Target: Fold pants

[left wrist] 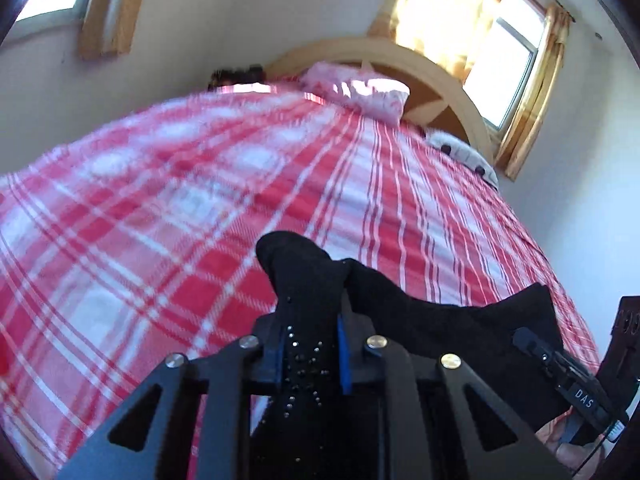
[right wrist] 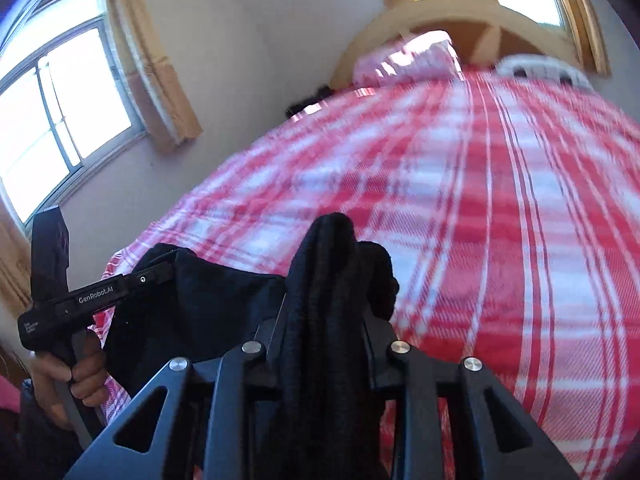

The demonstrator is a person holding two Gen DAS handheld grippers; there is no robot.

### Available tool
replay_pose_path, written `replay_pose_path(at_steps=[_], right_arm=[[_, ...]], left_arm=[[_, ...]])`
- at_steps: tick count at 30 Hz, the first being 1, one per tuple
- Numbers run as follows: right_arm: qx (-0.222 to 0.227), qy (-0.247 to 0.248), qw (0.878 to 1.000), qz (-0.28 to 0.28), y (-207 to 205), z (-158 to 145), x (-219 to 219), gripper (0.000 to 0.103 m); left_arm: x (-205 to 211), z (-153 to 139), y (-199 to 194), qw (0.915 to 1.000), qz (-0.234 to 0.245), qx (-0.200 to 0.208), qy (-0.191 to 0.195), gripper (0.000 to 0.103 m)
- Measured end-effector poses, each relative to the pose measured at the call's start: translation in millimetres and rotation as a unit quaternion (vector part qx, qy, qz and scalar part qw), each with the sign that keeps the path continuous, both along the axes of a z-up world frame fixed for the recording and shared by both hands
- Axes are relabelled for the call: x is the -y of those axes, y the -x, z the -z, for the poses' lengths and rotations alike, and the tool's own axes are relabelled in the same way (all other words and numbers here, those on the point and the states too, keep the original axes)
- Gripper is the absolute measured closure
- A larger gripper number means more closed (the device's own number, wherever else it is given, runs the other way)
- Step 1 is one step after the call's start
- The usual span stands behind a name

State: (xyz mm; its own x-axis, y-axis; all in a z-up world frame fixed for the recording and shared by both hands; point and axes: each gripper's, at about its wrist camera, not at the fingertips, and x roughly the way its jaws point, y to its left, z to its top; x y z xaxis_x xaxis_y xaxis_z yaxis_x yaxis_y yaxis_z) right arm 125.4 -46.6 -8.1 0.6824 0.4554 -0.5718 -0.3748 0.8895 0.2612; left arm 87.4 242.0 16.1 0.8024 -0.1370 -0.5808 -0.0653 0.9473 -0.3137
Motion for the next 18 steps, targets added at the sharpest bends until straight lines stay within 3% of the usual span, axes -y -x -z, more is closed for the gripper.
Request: replay_pose_path(at_steps=[3, 5, 7, 8, 9, 10, 12, 14, 18], right_arm=[[0.034, 0.0, 0.999, 0.005, -4.9, -10.7, -9.1, 0.074], [0.027, 0.001, 1.0, 0.009, -18.0, -2.7, -13.3, 0.074], [-0.004, 0.028, 0.999, 0.023, -37.4, 20.8, -20.2, 0.069], [-0.017, 0.044, 0.998, 0.028, -42.7, 31.8, -22.5, 0.066], [-0.039, 0.055, 0.997, 0.04, -50.1, 49.1, -21.1, 0.055], [-0.055, 0.042, 0.997, 0.046, -53.2, 53.8, -15.4, 0.045], [-0.076, -0.016, 0.995, 0.066, -58.4, 52.6, 7.4, 0.035], [-0.083, -0.043, 0.992, 0.09, -55.8, 51.1, 22.9, 0.035], [-0.01, -0.031, 0.984, 0.175, -15.1, 22.4, 34.8, 0.035]], left_arm=[[-2.0, -4.7, -7.6, 0.9981, -0.025, 0.003, -0.057, 0.077], [-5.8, 10.2, -20.8, 0.9951, -0.037, -0.035, -0.085, 0.067], [-7.3, 32.8, -32.2, 0.9849, -0.063, -0.083, -0.138, 0.059], [-8.4, 44.6, -37.2, 0.9755, -0.076, -0.109, -0.176, 0.051], [-10.7, 51.2, -37.8, 0.9721, -0.076, -0.118, -0.188, 0.036], [-12.8, 51.0, -35.8, 0.9712, -0.08, -0.114, -0.193, 0.031], [-20.7, 46.3, -28.3, 0.9705, -0.094, -0.105, -0.195, 0.027], [-25.2, 41.0, -22.0, 0.9683, -0.109, -0.105, -0.199, 0.027], [-24.6, 29.7, -7.9, 0.9602, -0.139, -0.096, -0.222, 0.024]])
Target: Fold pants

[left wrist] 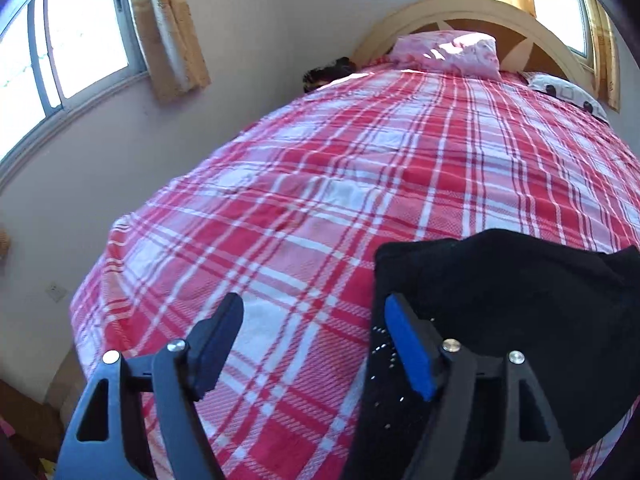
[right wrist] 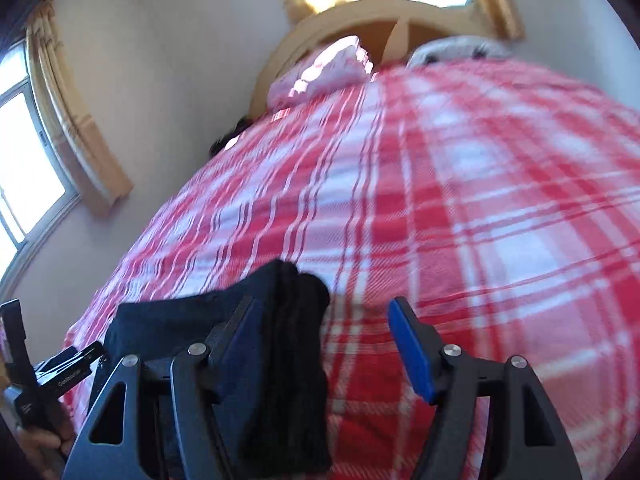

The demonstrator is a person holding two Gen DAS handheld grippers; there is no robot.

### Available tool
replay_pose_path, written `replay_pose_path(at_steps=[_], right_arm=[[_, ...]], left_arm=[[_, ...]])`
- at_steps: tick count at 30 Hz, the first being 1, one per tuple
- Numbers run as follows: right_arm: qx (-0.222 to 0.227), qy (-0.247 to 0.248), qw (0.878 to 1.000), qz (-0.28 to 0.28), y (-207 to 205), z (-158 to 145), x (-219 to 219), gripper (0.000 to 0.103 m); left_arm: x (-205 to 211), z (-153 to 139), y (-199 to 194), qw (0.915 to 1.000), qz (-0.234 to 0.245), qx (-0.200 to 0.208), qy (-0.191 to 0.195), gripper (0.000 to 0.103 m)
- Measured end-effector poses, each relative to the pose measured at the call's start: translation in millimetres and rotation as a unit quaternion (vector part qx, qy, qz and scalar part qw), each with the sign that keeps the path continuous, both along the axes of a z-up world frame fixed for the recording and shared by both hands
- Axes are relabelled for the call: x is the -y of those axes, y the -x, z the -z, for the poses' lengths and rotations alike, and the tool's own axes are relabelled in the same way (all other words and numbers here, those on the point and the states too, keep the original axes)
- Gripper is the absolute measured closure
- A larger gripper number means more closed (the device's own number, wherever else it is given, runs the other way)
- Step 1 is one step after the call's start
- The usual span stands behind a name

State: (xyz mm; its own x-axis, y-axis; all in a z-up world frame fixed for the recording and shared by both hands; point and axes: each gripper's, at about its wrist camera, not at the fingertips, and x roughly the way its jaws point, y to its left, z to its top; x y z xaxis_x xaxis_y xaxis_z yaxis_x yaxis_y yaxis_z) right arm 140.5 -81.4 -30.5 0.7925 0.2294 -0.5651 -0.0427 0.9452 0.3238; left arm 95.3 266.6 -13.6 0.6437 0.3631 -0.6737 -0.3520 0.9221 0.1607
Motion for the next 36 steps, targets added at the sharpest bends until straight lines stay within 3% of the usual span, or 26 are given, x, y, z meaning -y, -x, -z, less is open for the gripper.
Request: replay_pose_path(at_steps=[3, 5, 12, 15, 18, 20, 25, 36], right_arm=[[0.03, 0.007, 1.0, -0.007, 32.7, -16.0, -7.2, 0.035], [0.026, 0.009, 0.999, -0.023, 45.9, -19.8, -13.2, 0.035], [-0.069, -0.008, 0.997, -0.043, 65.6, -17.2, -23.5, 0.035], [-0.085, -0.007, 0.995, -0.045, 75.7, -20.6, -26.1, 0.035], [-0.062, -0.005, 0.996, -0.056, 88.3, -29.3, -29.0, 0.035], [-0.013, 0.006, 0.997, -0.073, 103.9, -38.4, -33.6, 0.034], [0.059, 0.078, 0.993, -0.066, 132.2, -54.3, -48.5, 0.034], [0.07, 0.064, 0.994, -0.057, 142.0, -63.7, -41.9, 0.034]], left_arm=[[6.6, -4.9, 14.2, 1.0, 0.001, 0.009, 0.003, 0.023], [13.9, -5.6, 20.5, 0.9999, 0.008, 0.01, 0.006, 0.023], [40.6, -6.3, 52.6, 0.9993, 0.026, 0.013, 0.022, 0.018], [53.8, -6.5, 64.3, 0.999, 0.037, 0.014, 0.018, 0.011], [66.1, -8.6, 70.9, 0.9986, 0.05, 0.014, 0.012, 0.01], [70.6, -10.4, 73.3, 0.9984, 0.054, 0.012, 0.014, 0.008], [76.3, -19.2, 83.5, 0.9982, 0.052, 0.023, 0.021, 0.006], [87.4, -22.9, 93.0, 0.9981, 0.055, 0.026, 0.002, 0.004]])
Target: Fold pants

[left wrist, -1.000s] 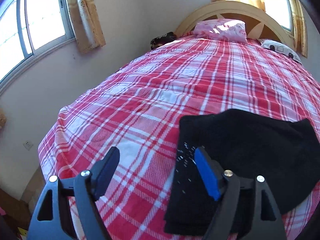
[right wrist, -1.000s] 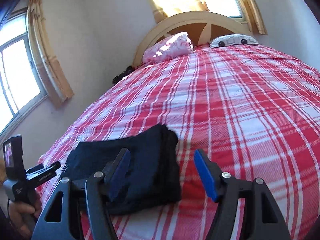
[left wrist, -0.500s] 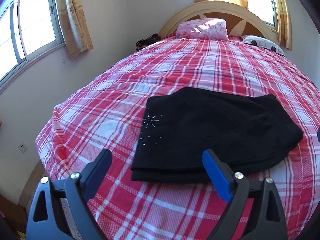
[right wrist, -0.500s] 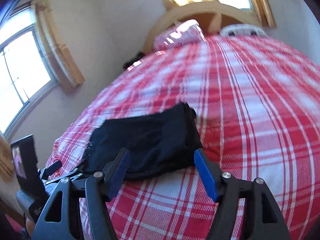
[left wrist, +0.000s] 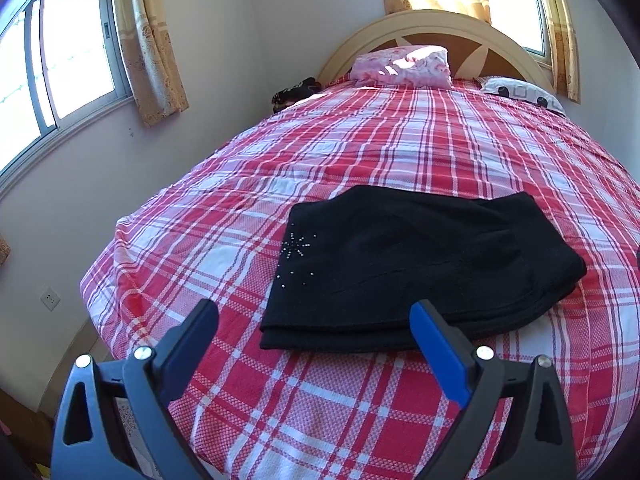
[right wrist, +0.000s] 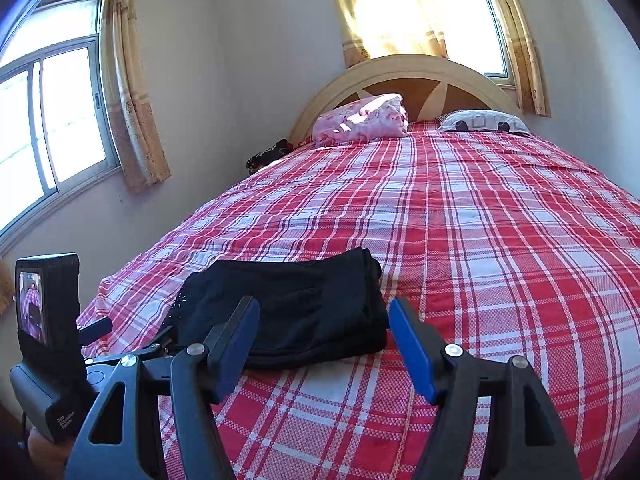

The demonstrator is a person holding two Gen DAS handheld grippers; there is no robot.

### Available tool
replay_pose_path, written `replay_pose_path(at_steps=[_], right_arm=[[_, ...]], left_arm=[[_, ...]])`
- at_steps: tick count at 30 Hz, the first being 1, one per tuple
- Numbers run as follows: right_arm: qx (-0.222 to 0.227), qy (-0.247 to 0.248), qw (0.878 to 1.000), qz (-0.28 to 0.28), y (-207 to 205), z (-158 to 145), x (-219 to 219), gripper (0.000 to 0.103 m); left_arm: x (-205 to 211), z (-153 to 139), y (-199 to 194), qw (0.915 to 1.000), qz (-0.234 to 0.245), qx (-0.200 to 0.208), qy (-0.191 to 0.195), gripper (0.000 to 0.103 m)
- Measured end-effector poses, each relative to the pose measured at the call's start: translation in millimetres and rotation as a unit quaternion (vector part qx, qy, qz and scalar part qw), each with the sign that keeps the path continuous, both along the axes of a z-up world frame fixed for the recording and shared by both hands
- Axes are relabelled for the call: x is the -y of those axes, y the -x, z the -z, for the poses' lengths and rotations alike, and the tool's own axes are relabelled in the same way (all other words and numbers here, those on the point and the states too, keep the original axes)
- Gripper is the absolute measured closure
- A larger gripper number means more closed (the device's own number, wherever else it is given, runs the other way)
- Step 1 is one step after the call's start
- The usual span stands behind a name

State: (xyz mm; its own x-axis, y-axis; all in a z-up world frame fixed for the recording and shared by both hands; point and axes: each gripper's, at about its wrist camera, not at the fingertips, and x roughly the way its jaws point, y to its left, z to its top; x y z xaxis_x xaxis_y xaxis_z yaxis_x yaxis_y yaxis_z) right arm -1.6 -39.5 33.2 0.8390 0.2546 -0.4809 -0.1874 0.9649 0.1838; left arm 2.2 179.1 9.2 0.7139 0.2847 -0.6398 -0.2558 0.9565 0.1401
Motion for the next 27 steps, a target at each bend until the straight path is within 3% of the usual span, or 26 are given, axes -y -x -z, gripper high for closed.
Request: replay_pose_path(at_steps=[27], right_arm=[[-0.005, -0.008, 1.0, 0.012, 3.0, 0.3, 3.4, 0.034]], left_arm=[[7.3, -7.0, 7.7, 0.9999, 0.004, 0.012, 0.008, 0.002]])
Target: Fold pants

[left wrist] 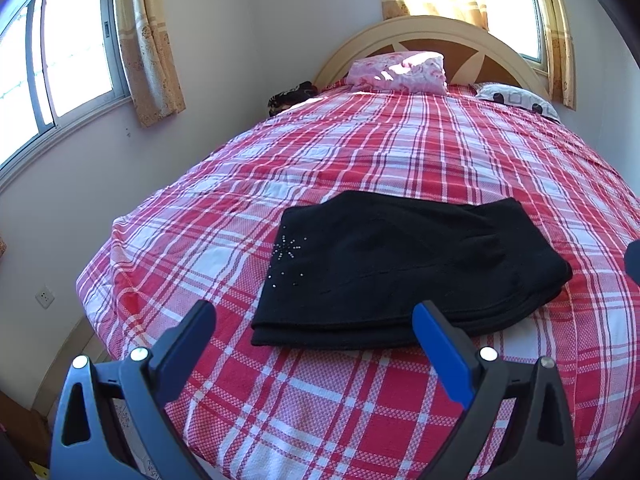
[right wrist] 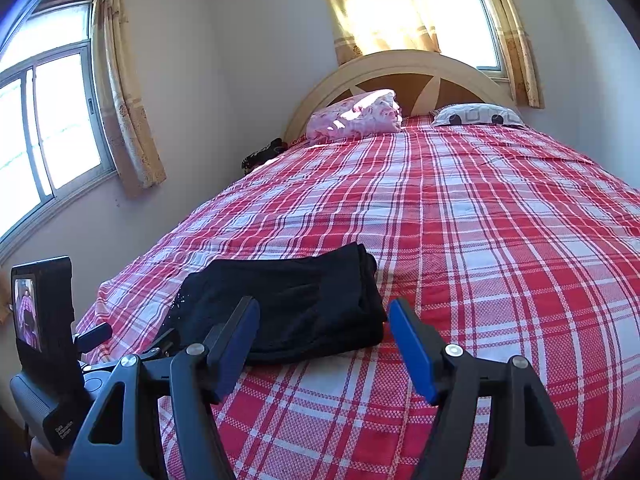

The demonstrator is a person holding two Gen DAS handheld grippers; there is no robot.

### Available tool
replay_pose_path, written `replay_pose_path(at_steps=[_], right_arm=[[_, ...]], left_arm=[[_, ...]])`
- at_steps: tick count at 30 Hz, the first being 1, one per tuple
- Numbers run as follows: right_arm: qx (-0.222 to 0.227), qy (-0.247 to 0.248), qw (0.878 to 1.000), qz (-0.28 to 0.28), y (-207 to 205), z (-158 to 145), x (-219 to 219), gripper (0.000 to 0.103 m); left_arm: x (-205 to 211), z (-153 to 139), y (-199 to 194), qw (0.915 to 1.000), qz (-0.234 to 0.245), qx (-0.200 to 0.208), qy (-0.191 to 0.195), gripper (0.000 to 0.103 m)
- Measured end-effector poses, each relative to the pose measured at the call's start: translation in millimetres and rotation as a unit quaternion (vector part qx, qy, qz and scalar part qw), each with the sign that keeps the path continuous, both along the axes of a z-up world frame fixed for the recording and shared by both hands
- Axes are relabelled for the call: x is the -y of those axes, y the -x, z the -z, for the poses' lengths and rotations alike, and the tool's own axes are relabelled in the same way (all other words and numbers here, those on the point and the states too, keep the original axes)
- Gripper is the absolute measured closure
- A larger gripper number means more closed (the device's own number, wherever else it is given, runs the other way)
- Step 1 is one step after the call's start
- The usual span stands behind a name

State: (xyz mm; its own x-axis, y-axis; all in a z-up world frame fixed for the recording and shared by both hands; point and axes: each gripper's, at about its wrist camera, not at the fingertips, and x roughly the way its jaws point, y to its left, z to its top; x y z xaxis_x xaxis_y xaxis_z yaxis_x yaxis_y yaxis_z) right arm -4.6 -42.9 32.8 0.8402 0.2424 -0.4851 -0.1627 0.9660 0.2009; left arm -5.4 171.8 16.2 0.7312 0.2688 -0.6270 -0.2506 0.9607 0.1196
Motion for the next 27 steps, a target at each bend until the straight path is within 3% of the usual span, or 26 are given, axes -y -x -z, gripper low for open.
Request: replay_pose_path(at_steps=[27], right_arm=[[0.004, 0.002, 1.0, -0.004, 0.9, -2.1, -2.6, 0.034]], left_arm=[[0.8, -7.1, 3.3, 1.0, -0.001, 0.007, 0.001, 0.002]])
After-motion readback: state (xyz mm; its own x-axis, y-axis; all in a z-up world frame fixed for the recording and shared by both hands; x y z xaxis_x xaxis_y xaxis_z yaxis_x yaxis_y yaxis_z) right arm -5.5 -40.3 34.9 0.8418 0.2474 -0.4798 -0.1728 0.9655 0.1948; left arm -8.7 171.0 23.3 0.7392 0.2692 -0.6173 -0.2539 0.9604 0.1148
